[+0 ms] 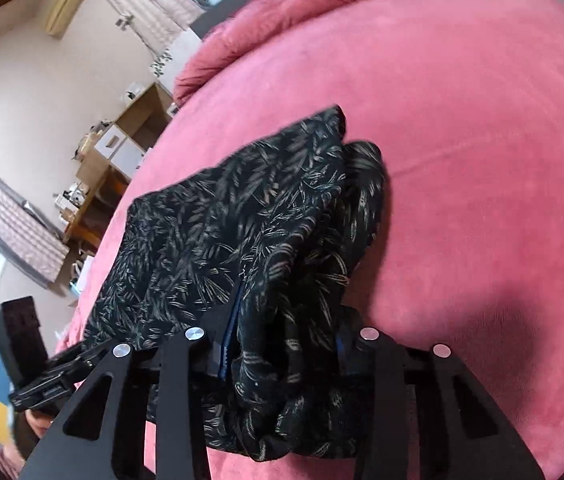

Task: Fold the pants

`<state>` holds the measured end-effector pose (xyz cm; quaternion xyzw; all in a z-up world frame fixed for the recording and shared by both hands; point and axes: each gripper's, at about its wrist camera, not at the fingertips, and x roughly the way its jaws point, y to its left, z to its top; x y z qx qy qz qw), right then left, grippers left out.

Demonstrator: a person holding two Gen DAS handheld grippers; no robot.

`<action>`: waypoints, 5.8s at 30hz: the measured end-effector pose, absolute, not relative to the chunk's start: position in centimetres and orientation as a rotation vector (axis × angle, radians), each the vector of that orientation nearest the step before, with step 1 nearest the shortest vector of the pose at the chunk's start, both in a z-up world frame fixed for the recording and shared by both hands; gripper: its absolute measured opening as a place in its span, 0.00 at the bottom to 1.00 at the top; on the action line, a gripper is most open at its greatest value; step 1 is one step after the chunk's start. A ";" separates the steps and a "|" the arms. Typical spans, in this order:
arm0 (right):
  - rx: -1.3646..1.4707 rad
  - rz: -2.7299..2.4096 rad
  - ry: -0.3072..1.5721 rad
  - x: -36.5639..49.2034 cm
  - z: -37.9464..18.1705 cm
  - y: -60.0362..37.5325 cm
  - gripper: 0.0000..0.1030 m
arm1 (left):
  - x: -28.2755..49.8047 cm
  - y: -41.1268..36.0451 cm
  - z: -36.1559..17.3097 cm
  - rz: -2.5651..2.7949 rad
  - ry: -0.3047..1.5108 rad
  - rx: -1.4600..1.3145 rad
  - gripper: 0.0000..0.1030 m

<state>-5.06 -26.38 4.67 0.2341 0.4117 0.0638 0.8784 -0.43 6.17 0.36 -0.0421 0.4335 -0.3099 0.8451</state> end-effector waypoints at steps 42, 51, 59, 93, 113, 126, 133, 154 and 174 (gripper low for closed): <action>0.253 0.137 0.503 11.3 9.3 -26.1 0.32 | 12.0 2.4 4.7 -0.344 0.469 0.130 0.32; 0.437 0.067 0.693 14.3 4.7 -30.5 0.55 | 14.6 3.8 0.6 -0.354 0.605 0.028 0.46; 0.370 -0.037 0.719 10.7 5.5 -30.2 0.70 | 13.8 4.7 0.3 -0.363 0.627 0.055 0.62; 0.068 -0.217 0.584 -2.6 8.1 -20.9 0.96 | 1.4 6.0 2.4 -0.106 0.604 0.109 0.98; 0.021 -0.200 0.541 -5.1 8.4 -18.3 0.96 | -0.5 7.1 4.0 -0.076 0.580 0.067 0.98; 0.019 -0.191 0.553 -5.0 8.3 -18.2 0.96 | 0.0 7.3 3.4 -0.078 0.620 0.050 0.98; 0.022 -0.191 0.554 -5.0 8.3 -18.2 0.96 | 0.2 7.2 3.3 -0.076 0.631 0.048 0.98; 0.023 -0.187 0.559 -5.0 8.2 -18.3 0.96 | 0.4 7.1 3.0 -0.077 0.657 0.041 0.98; 0.028 -0.188 0.562 -5.2 8.3 -18.1 0.96 | 0.3 6.7 3.0 -0.091 0.669 0.037 0.98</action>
